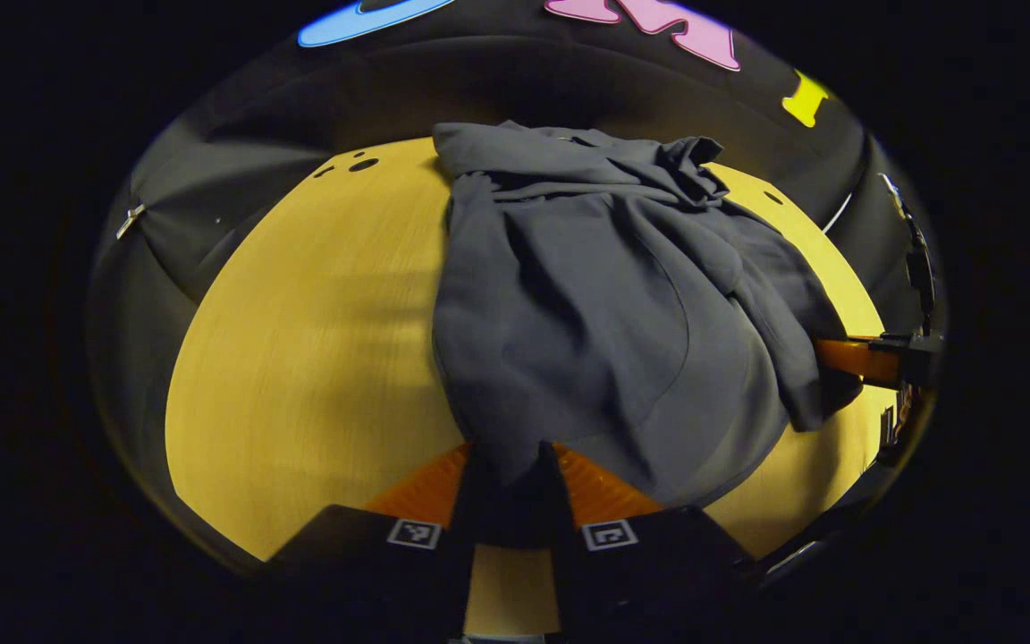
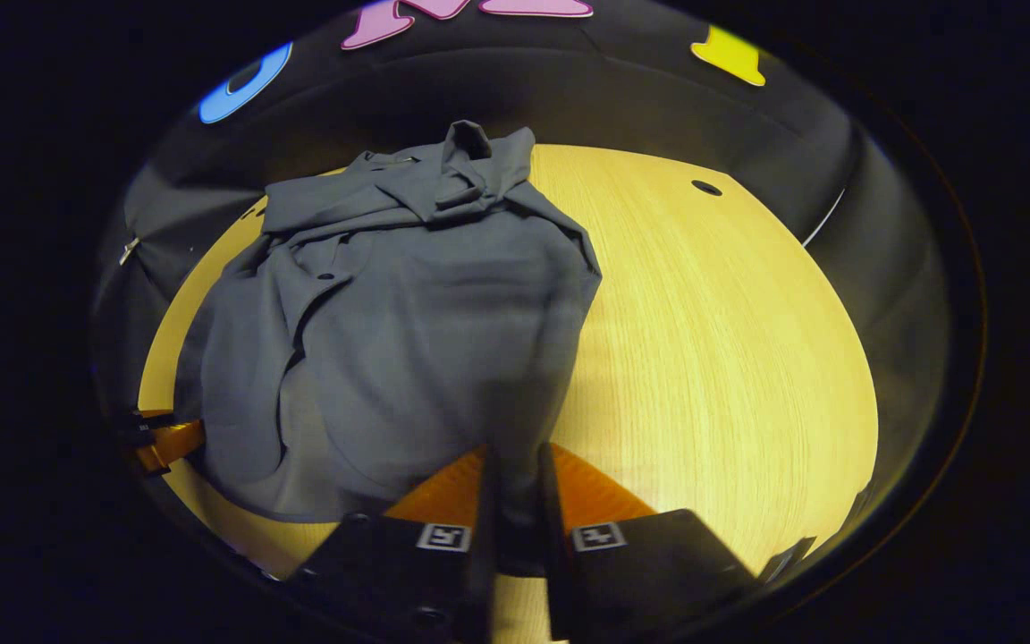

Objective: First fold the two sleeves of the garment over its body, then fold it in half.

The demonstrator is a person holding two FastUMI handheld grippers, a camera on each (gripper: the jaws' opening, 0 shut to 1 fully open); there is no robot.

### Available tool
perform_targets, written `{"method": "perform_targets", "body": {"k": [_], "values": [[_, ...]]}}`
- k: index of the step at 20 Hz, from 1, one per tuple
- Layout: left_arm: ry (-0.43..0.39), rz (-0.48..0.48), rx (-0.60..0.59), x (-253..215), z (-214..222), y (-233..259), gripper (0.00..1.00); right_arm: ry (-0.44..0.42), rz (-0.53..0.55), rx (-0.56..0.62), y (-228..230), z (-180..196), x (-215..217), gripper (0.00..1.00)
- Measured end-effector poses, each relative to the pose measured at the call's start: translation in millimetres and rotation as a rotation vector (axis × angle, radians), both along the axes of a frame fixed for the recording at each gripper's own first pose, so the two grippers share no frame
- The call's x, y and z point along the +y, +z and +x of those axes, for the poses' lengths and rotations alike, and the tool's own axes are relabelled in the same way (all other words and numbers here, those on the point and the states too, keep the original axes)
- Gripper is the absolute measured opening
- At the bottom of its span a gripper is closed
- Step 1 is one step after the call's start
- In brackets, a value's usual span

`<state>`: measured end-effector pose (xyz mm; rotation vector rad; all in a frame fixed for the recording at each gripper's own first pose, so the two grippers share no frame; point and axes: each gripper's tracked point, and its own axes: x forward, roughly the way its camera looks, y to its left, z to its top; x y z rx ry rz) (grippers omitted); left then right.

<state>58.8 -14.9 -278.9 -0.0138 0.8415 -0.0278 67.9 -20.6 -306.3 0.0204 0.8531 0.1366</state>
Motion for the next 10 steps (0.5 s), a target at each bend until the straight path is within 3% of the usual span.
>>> {"method": "perform_targets", "body": {"k": [1, 2, 3, 7, 10], "values": [[0.004, -0.007, -0.010, -3.5, 1.5, 2.8, 0.28, 0.007, 0.005, 0.005, -0.8, 0.4, 3.4, 0.20], [0.019, -0.019, -0.022, -5.9, 2.1, 2.8, 0.21, 0.021, 0.011, 0.007, -0.8, 1.5, 5.4, 0.12], [0.038, -0.031, -0.027, -6.0, 5.0, 2.0, 0.07, 0.035, 0.021, 0.020, 0.3, 0.8, 6.5, 0.09], [0.032, -0.062, -0.034, -8.7, 9.2, 4.8, 0.06, 0.015, 0.079, 0.058, 1.2, 2.2, 7.0, 0.05], [0.071, -0.117, -0.020, -7.9, 12.9, 7.5, 0.05, 0.004, 0.097, 0.054, 7.9, 2.9, 9.1, 0.05]]}}
